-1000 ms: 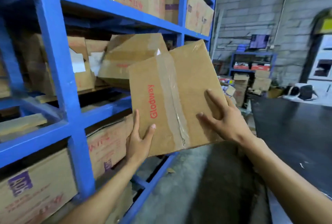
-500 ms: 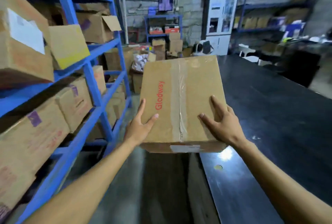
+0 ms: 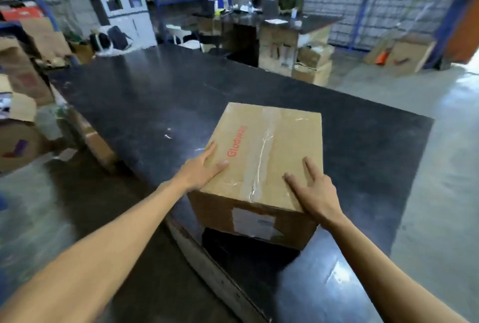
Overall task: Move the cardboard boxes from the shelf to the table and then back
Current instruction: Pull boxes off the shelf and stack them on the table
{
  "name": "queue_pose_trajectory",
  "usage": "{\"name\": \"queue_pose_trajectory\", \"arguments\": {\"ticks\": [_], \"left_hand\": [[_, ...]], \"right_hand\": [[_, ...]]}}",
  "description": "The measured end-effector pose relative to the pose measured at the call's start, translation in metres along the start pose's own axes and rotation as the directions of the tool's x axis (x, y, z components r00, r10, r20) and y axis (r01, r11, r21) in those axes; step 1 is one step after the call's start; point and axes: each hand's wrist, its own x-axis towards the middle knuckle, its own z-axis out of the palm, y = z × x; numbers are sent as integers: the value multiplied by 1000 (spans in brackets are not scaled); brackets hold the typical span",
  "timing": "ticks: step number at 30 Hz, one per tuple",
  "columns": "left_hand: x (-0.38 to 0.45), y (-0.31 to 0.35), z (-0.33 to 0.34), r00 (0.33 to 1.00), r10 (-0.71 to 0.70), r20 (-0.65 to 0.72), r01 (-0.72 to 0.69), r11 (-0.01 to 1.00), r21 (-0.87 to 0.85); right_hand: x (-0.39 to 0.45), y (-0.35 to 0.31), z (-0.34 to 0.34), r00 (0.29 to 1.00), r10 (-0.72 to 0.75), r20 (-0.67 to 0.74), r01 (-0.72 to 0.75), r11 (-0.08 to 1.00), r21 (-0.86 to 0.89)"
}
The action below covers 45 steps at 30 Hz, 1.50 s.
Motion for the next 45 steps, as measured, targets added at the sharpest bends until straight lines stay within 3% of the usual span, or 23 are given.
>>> {"name": "queue_pose_trajectory", "arguments": {"ticks": [6, 11, 29, 31, 34, 36, 40, 45], "left_hand": [[52, 25, 31, 949, 182, 257, -207, 975, 75], [80, 35, 29, 910, 230, 344, -256, 966, 30], [117, 30, 30, 904, 284, 320, -275, 959, -74], [115, 29, 29, 909, 292, 296, -293, 955, -41], [111, 31, 26, 914, 337, 226, -359, 931, 63], [109, 29, 24, 919, 325, 224, -331, 944, -10], [88, 3, 2, 949, 213, 231, -119, 924, -362], [43, -73, -43, 996, 36, 87, 2, 916, -401]], "right_hand": [[-38, 23, -5, 968, 163, -192, -159, 987, 33], [-41, 16, 8, 935, 225, -273, -215, 974, 66], [-17, 8, 17, 918, 279, -283, -284, 958, 26], [-16, 5, 14, 917, 303, -259, -319, 947, -22], [-10, -8, 5, 901, 366, -232, -420, 868, -263], [-4, -20, 4, 920, 306, -244, -382, 836, -394], [11, -52, 30, 982, 38, -183, -127, 855, -502], [30, -110, 105, 978, -202, 50, 201, 861, -468]]}}
